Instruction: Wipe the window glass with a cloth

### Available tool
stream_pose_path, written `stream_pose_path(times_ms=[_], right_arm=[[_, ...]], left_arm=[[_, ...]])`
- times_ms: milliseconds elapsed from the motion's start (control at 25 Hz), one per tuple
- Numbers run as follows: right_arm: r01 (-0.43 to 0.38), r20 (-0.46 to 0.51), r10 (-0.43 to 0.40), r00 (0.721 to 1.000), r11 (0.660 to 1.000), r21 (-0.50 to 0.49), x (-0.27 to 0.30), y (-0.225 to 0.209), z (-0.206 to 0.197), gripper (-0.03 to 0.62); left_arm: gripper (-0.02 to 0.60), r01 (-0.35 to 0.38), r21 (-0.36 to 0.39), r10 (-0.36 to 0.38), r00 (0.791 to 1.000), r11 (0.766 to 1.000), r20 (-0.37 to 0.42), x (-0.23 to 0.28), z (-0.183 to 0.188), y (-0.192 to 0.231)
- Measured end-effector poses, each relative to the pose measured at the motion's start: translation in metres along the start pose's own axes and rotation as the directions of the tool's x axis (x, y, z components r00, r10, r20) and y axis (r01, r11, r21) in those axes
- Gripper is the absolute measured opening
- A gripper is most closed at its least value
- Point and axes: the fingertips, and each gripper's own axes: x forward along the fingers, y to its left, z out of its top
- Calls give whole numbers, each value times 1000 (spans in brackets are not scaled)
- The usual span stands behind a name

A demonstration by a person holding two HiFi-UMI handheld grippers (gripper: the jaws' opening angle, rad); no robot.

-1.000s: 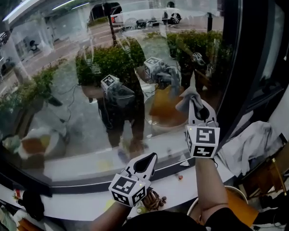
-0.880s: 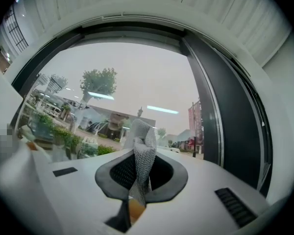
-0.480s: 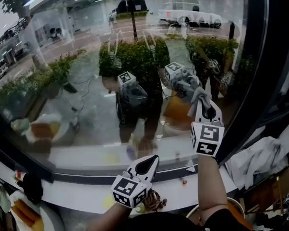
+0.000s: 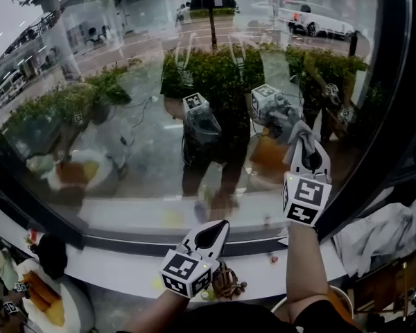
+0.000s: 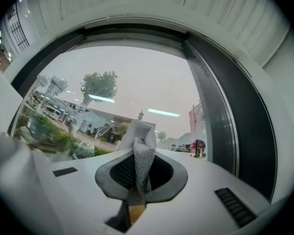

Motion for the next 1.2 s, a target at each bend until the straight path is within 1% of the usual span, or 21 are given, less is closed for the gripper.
stream_pose_path(times_ms=[80,240,480,640,840,1040,1200], right_arm=[[-15,1,15,1000,1000,-7,-2,18,3,40],[-31,10,31,999,999,-16,-8,61,14,40],[-69,27,70,997,997,-21,-8,133,42,40],[-98,32,99,995,995,-27,-12,181,58,40],[-150,45,152,987,988,-31,-15,247,77,40],[-202,57,204,977,979,-31,-21,310,89,40],[-248,55,250,967,968,-36,-26,364,96,40]], left_arm=[[8,-4,4,4,1000,1000,7,-10,-3,9],[8,-5,33,5,1000,999,20,-38,-7,32],[8,-49,15,49,998,999,34,-89,-3,78],[8,-66,10,65,997,998,49,-122,-1,102],[8,-104,9,103,992,995,67,-163,-2,132],[8,-151,-14,152,985,988,77,-201,-10,165],[8,-186,-54,190,978,981,85,-231,-14,192]])
